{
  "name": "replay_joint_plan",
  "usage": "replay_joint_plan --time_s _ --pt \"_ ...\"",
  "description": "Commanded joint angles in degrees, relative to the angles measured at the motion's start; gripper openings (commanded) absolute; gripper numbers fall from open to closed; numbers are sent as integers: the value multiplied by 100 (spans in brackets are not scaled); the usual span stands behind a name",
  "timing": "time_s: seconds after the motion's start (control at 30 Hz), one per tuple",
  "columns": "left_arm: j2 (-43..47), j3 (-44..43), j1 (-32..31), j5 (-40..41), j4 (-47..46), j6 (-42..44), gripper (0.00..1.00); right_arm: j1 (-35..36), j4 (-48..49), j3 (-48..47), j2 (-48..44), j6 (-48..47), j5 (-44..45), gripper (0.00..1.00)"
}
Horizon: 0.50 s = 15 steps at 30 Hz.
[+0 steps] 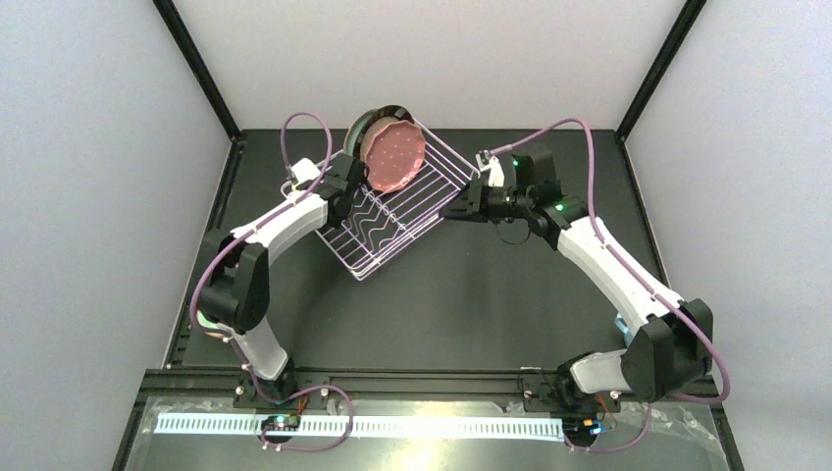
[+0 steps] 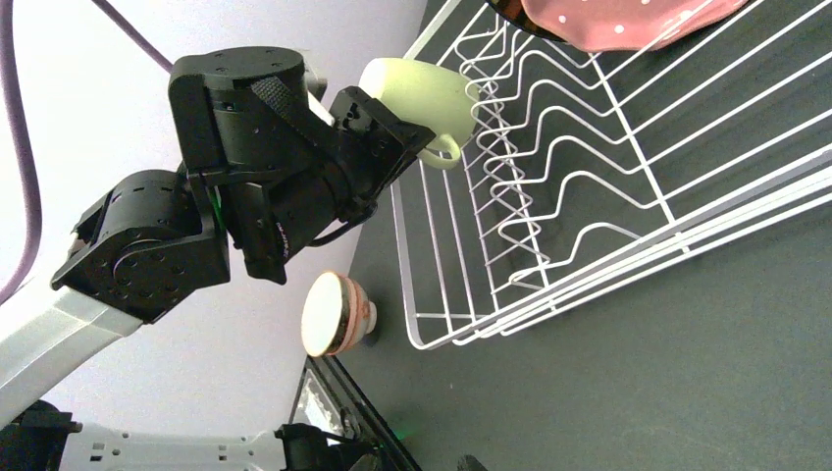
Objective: Load the mixed dishes into the dish rack
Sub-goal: Place the upside down cup on the dish rack.
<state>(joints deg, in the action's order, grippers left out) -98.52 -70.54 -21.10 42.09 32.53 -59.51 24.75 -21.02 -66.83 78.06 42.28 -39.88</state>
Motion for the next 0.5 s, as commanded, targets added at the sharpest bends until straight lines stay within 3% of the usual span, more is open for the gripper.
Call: replay_joint_plan --time_s 0.0,0.4,0.47 --pt "-74 -346 48 61 -145 -281 1 -67 10 -137 64 -80 -90 45" --pt "-340 -447 246 -414 -125 -325 1 -111 -25 -189 87 -100 -93 45" --pt "-375 -446 254 -472 -110 -318 6 -111 -26 -190 92 -107 -97 45"
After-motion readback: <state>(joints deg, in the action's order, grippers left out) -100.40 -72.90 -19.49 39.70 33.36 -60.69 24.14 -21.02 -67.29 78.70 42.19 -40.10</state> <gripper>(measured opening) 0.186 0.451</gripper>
